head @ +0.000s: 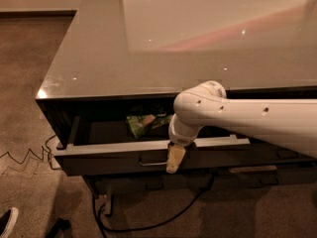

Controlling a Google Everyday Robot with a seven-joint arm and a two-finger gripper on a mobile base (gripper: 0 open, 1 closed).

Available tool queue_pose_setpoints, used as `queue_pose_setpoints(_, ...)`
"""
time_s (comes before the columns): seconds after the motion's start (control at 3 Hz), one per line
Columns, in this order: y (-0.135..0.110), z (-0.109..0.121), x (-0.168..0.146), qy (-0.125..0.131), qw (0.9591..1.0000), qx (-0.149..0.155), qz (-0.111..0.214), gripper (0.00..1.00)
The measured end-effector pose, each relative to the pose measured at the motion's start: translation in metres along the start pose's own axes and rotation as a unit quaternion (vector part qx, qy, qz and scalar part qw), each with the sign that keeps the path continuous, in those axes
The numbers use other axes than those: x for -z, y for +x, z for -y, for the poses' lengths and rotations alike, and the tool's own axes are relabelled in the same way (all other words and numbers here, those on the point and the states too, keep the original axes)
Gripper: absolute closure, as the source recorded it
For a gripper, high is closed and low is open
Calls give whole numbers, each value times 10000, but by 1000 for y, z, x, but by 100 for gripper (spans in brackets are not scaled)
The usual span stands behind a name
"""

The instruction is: Open top drawer

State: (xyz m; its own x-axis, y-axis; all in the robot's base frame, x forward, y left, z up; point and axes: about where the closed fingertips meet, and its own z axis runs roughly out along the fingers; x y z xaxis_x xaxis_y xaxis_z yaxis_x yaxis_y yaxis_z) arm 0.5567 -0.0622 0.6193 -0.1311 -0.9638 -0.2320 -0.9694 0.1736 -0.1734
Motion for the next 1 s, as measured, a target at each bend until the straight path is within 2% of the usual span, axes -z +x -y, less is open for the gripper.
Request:
queue_pose_setpoints(0.33, 4, -16, 0, -115, 9997, 128, 164, 0)
queue_pose_setpoints(0.67, 10, -41, 2, -356, 9973, 263, 583, 0)
queue_pose_setpoints(1.0, 28, -62, 3, -652, 9939, 323, 824, 0)
